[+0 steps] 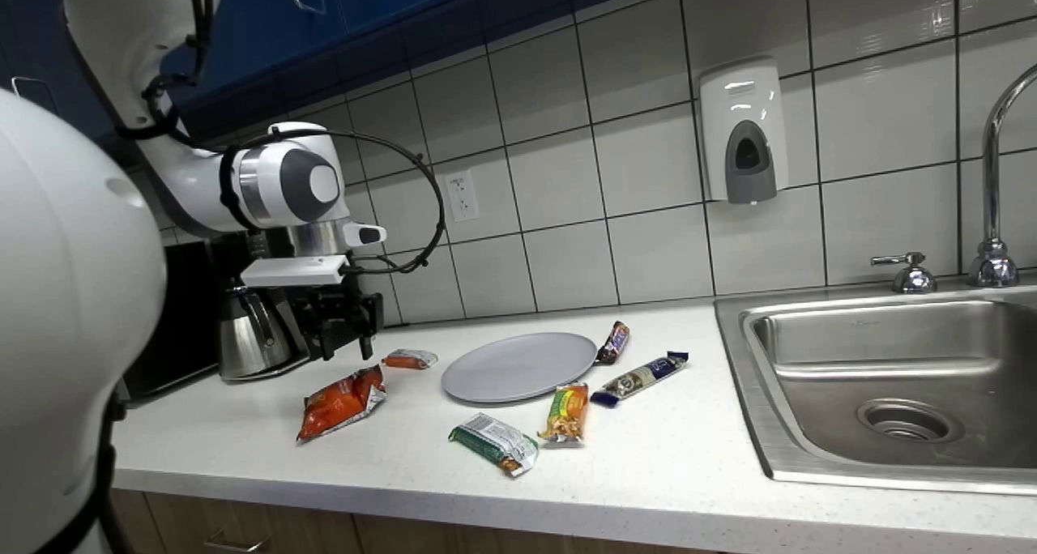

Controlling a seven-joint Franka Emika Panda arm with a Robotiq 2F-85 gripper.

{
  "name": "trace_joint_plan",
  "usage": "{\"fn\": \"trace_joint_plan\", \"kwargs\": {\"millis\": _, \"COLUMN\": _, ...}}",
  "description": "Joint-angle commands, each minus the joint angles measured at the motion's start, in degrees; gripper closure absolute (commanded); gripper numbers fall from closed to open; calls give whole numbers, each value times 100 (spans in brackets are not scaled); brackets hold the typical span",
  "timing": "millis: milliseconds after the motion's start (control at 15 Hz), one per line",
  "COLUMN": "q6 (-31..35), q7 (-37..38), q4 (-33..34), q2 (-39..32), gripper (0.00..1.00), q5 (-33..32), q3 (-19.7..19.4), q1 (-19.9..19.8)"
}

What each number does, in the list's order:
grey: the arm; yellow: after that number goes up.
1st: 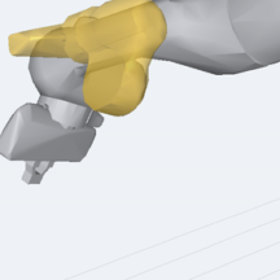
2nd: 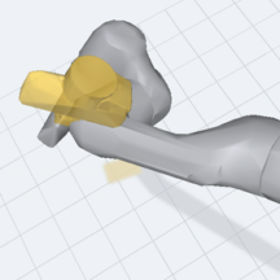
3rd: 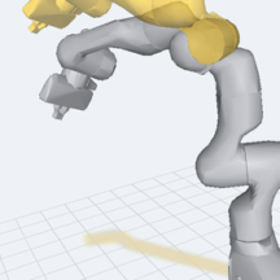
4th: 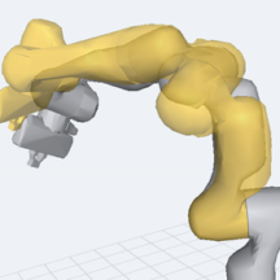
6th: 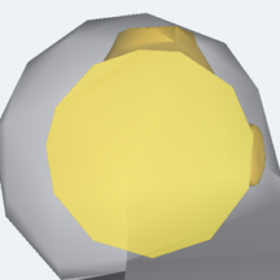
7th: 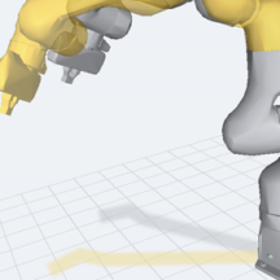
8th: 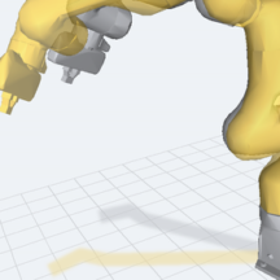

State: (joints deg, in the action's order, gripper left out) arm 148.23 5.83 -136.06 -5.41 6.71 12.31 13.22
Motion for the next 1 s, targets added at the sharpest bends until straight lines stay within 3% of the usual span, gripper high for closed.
{"fn": "trace_joint_plan", "kwargs": {"millis": 0, "q6": -710, "q7": 62, "q4": 230, "q2": 218, "gripper": 2, "q5": -209, "q3": -8, "q1": -11}}
{"fn": "trace_joint_plan", "kwargs": {"millis": 467, "q6": -1807, "q7": 330, "q4": 484, "q2": 458, "gripper": 0, "q5": -839, "q3": 0, "q1": 24}}
{"fn": "trace_joint_plan", "kwargs": {"millis": 533, "q6": -1427, "q7": 128, "q4": 422, "q2": 272, "gripper": 0, "q5": -659, "q3": -6, "q1": -13}}
{"fn": "trace_joint_plan", "kwargs": {"millis": 933, "q6": -1613, "q7": 144, "q4": 447, "q2": 356, "gripper": 0, "q5": -707, "q3": -1, "q1": -14}}
